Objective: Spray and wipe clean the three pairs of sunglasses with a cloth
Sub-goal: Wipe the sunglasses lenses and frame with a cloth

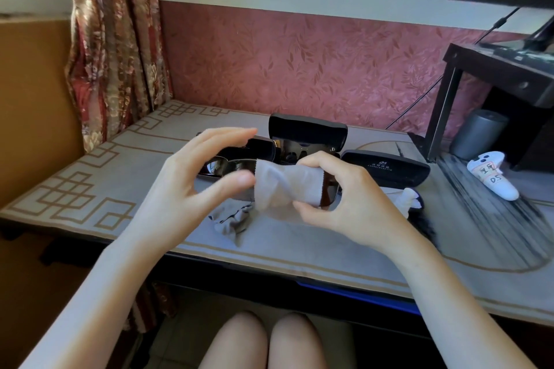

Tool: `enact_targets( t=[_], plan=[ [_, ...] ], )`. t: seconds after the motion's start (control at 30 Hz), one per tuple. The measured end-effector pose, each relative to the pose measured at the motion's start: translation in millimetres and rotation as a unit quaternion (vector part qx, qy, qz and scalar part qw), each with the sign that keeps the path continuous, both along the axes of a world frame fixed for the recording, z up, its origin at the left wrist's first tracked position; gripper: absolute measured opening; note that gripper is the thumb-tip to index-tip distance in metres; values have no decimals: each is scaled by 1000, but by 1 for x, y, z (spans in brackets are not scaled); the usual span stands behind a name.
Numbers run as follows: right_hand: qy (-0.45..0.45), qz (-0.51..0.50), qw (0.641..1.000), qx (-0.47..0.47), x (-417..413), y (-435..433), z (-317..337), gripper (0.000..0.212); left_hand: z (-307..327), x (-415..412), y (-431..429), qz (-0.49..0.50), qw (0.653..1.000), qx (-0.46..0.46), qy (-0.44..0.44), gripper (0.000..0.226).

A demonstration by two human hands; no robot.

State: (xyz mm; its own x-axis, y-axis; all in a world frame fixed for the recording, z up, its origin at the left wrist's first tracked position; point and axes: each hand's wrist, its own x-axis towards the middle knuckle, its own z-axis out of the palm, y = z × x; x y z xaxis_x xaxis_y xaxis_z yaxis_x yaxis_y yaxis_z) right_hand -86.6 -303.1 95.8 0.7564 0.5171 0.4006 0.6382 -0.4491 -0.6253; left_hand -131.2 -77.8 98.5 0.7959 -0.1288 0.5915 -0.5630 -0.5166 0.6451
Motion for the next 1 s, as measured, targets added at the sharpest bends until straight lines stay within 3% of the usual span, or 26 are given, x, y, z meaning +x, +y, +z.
enact_targets(
  t=[0.13,0.2,0.33,0.47,0.67,1.0],
  plan=[
    [-27,12,999,-13,1,3,-3,33,18,8,-14,-11,995,56,78,50],
    [-42,3,999,-3,2,3,-4,31,20,13,-18,-8,991,96,92,35],
    [-71,3,997,-3,4,0,-8,34,19,15,-15,-21,993,32,115,14],
    [-49,19,999,-5,6,-4,-9,53,16,15,-12,2,991,-14,130,4],
    [-76,8,997,29,4,-5,-11,55,20,13,-8,38,990,-38,128,26],
    [-55,-2,996,74,2,-7,-14,51,22,13,-5,67,984,-72,146,28]
  ],
)
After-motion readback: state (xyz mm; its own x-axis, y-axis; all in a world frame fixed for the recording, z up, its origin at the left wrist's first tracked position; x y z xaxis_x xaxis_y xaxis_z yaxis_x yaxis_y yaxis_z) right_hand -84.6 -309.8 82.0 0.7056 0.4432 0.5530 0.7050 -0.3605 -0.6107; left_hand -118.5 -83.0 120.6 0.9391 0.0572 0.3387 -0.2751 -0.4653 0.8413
